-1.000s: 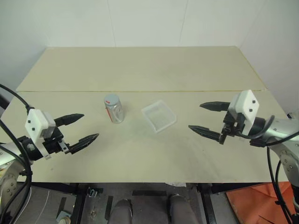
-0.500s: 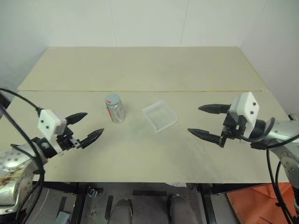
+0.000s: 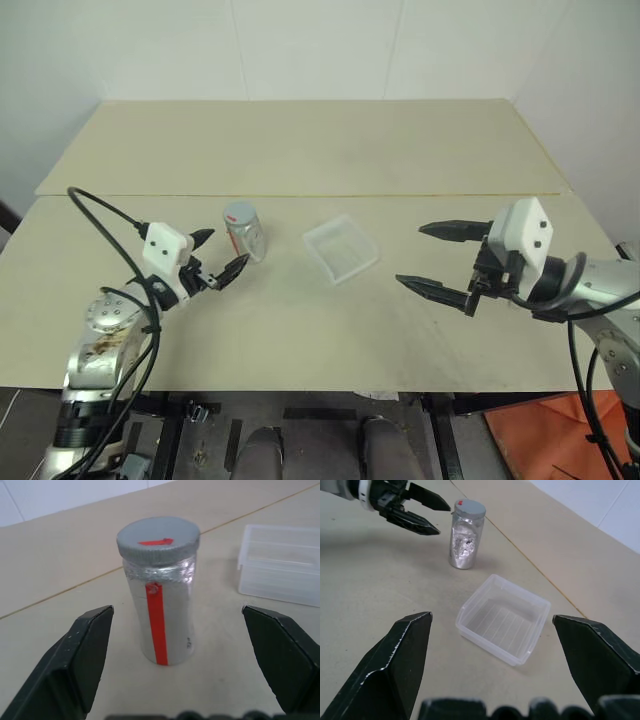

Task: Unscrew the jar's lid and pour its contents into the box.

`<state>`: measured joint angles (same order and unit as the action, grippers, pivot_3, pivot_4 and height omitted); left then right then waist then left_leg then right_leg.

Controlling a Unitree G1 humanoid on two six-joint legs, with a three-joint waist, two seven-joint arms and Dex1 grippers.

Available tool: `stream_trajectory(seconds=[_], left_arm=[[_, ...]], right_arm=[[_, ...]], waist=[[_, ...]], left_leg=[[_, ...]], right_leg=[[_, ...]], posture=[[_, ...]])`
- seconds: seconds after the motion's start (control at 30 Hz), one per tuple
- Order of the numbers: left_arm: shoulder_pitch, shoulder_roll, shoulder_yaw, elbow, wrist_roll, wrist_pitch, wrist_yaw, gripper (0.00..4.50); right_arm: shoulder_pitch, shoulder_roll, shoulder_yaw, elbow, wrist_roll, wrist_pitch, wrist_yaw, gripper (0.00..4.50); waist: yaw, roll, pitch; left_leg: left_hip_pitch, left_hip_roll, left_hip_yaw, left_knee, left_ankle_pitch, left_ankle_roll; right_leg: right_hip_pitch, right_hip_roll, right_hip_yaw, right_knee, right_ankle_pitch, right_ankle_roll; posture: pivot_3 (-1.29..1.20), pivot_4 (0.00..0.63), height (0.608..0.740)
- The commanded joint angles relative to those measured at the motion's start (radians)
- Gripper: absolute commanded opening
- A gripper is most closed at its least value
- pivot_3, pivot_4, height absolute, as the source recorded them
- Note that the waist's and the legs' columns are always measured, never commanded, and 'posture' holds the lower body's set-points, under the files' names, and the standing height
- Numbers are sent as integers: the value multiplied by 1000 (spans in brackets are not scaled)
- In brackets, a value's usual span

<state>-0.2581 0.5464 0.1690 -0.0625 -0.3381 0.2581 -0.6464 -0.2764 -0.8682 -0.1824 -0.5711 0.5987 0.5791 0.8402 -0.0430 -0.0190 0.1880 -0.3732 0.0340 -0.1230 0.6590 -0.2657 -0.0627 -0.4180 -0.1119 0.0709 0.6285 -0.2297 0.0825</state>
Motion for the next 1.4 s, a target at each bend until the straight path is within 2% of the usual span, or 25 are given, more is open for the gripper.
stream_trajectory(seconds=[0.03,0.4,0.6,0.87,1.07,1.13,1.27,1.4], left_arm=[[-56,-38,-5,62,26,-73,27,4481],[-219,-137,-42,322,92,-212,58,4481],[-241,-179,-36,362,99,-223,89,4481],[-236,-186,-35,358,99,-230,89,1976],[-254,-173,-52,302,82,-213,42,1920],[-286,-145,-48,255,27,-156,-30,1920],[-379,-72,-50,205,-78,-10,-174,1920],[-457,13,-124,199,-141,94,-414,1920]], right_arm=[[-19,-7,-27,-36,-2,-25,-8,4500],[-32,-29,-51,-50,-2,-19,-13,4500],[-20,-41,-71,-67,7,-10,-20,4500],[-19,-48,-73,-81,12,1,-31,4500],[-29,-40,-52,-85,12,-2,-35,4500],[-58,-30,-30,-75,11,-6,-38,4500],[-192,26,31,-28,47,19,-59,4500],[-369,111,103,46,92,106,-96,4500]], waist=[[0,0,0],[0,0,0],[0,0,0],[0,0,0],[1,0,0],[1,0,0],[-7,0,0],[-17,0,0]], left_leg=[[0,0,0,0,0,0],[0,0,0,0,0,0],[0,0,0,0,0,0],[0,0,0,1,0,0],[0,0,-1,1,0,0],[0,0,-1,1,0,0],[0,0,-1,1,0,-1],[0,0,-1,0,1,-1]], right_leg=[[0,0,0,0,0,0],[0,0,0,0,0,0],[0,0,0,0,0,0],[0,0,0,0,0,0],[0,0,0,0,0,0],[0,0,0,0,0,0],[0,0,0,1,0,0],[0,0,0,0,0,0]], posture=[[0,150,740],[0,150,740],[0,150,740],[0,150,740],[0,150,740],[0,150,740],[0,150,740],[0,150,740]])
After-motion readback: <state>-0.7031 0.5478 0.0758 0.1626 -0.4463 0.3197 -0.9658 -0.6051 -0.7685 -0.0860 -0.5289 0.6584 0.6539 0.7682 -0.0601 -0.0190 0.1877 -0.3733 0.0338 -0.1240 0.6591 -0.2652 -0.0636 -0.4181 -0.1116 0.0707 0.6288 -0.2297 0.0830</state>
